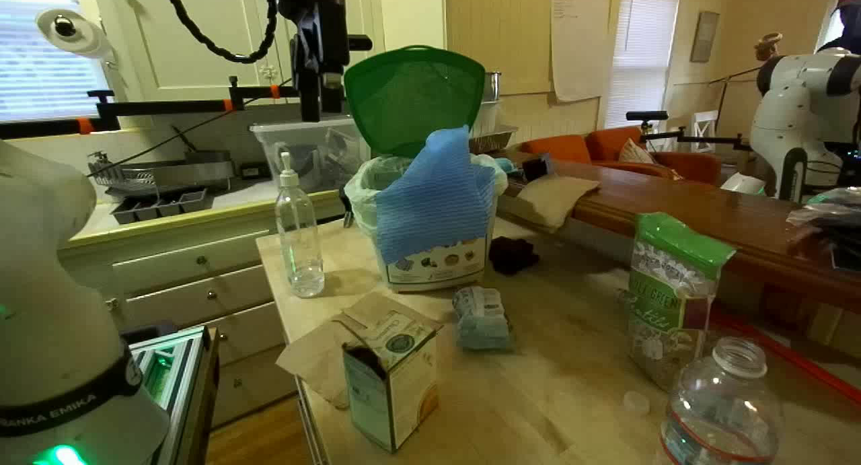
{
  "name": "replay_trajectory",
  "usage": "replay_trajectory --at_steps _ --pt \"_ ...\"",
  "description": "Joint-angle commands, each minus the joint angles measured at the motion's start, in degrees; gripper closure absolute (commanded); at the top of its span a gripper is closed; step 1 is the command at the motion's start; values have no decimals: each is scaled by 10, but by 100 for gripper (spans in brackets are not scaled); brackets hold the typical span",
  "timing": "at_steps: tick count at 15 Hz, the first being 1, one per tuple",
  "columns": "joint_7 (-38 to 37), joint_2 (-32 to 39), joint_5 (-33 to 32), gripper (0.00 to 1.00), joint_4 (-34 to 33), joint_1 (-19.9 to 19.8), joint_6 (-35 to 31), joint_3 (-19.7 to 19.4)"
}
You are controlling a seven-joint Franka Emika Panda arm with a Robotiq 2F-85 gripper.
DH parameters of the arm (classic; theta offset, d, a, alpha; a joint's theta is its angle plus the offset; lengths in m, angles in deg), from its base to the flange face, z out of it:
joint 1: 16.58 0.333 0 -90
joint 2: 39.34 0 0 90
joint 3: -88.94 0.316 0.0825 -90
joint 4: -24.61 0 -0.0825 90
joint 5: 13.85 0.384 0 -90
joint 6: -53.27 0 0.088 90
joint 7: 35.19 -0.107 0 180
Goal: Put the blue object into the basket, and then close the basket
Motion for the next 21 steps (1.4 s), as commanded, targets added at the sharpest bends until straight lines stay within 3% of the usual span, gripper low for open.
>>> replay_trajectory --at_steps 1,7,12,21 --pt "-5 1 -4 0 -1 11 2 -8" --pt "-14 2 7 0 3 12 -13 -10" --pt "-93 6 58 0 51 6 -144 -15" --pt "-165 22 120 0 146 -4 -357 -9"
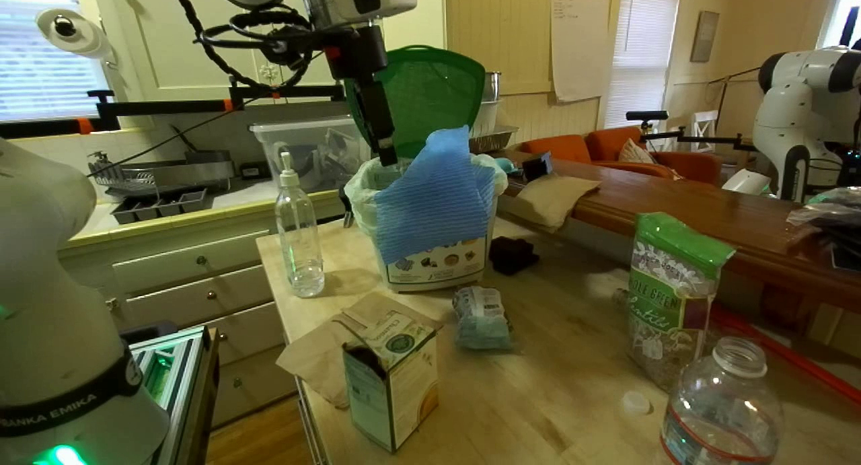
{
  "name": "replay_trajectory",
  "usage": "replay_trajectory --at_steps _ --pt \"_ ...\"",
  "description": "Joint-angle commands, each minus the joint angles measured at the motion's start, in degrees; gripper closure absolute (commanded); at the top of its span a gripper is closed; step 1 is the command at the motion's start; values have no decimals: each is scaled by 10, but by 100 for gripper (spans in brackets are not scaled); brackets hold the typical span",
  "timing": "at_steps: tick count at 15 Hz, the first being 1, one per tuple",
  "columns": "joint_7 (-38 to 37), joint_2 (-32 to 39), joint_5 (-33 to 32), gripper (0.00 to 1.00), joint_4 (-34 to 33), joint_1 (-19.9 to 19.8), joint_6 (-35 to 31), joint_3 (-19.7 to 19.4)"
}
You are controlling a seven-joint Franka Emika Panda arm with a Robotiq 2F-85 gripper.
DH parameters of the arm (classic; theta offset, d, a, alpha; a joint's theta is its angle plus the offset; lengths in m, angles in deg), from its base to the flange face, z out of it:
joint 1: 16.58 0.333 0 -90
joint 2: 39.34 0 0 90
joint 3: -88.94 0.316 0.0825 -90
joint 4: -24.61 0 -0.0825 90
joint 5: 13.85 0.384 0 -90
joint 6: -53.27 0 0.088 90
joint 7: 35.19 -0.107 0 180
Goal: Put the blue object into the basket, and then close the basket
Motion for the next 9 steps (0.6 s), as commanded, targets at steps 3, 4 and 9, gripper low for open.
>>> replay_trajectory --at_steps 3,4,9 --pt "-13 15 24 0 56 -1 -150 1" --pt "-5 21 27 0 61 1 -179 -2" --pt "11 70 58 0 58 18 -286 -11"
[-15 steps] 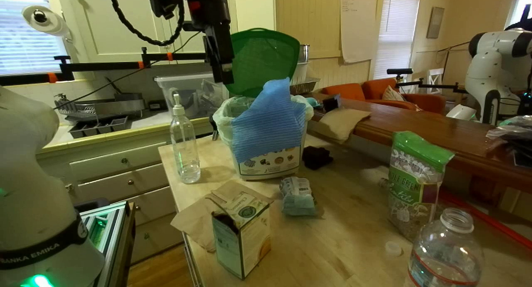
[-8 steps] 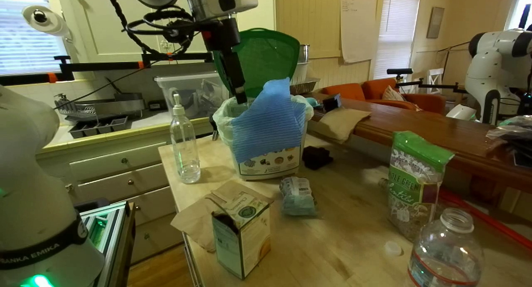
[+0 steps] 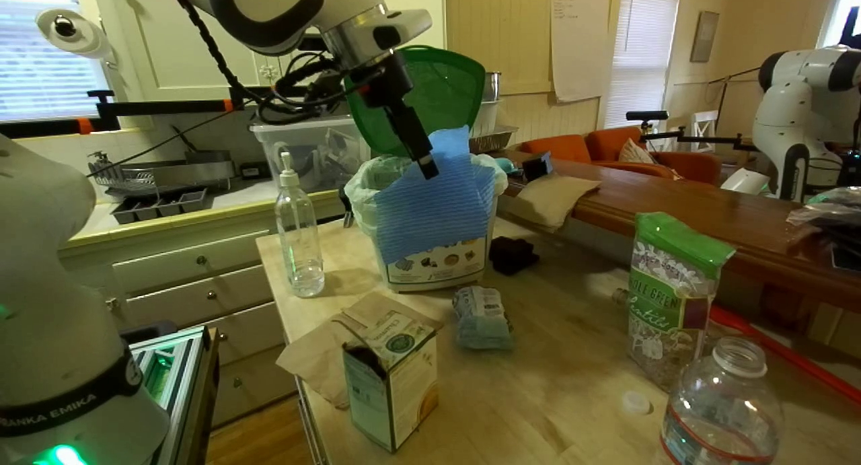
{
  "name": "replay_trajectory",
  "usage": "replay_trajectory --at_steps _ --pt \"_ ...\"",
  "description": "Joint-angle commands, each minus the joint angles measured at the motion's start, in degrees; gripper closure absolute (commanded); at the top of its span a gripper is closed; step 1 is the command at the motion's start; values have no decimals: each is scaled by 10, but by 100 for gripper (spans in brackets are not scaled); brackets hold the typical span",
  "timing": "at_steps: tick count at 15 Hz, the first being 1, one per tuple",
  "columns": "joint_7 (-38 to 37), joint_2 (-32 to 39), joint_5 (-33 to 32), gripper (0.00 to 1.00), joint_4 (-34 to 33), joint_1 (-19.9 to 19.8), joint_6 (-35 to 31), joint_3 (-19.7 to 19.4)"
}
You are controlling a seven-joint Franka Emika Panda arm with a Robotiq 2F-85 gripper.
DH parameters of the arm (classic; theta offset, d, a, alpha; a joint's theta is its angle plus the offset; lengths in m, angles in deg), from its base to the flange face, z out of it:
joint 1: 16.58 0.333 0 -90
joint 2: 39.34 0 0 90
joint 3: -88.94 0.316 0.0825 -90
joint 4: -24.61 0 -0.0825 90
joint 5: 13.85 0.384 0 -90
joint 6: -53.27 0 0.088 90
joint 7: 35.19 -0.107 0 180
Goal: Put the blue object into the basket, and then close the basket
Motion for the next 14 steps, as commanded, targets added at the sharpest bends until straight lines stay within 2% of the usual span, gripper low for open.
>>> replay_trajectory --at_steps 1,3,4,5,14 --pt "21 37 36 0 -1 19 -62 -10" --pt "27 53 47 0 -2 27 -81 -10" --pt "30 60 53 25 -2 30 -85 -11" --pt "33 65 59 26 -3 34 -89 -12" --pt "47 52 59 96 -10 34 -83 -14"
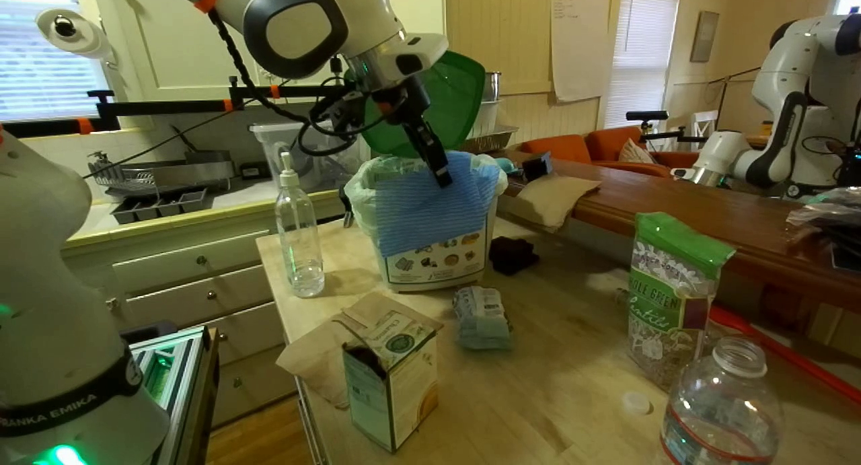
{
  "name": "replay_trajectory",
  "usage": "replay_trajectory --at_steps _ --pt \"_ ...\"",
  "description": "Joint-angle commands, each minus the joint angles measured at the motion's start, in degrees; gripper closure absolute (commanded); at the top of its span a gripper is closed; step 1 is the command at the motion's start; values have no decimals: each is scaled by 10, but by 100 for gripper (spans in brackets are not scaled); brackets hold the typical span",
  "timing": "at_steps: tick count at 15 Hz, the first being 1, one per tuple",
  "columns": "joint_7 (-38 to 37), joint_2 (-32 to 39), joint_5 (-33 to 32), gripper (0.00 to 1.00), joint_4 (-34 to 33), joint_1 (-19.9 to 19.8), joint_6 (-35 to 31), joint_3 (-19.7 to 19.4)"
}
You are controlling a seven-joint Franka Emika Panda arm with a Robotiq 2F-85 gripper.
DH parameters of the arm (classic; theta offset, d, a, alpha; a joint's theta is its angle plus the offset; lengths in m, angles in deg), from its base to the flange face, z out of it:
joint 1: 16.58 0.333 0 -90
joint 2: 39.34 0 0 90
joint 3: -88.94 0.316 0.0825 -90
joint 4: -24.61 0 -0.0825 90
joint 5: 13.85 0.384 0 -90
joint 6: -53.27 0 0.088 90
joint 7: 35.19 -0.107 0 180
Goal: Put the blue object into the basket, and then close the basket
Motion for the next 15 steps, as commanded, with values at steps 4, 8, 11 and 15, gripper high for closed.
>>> replay_trajectory --at_steps 4,8,11,15 --pt "22 -25 18 100 -10 8 13 -9" --pt "29 -45 33 99 -25 19 44 -18" --pt "45 -60 57 99 -39 37 70 -24" --pt "85 -64 111 99 -56 79 91 -37"
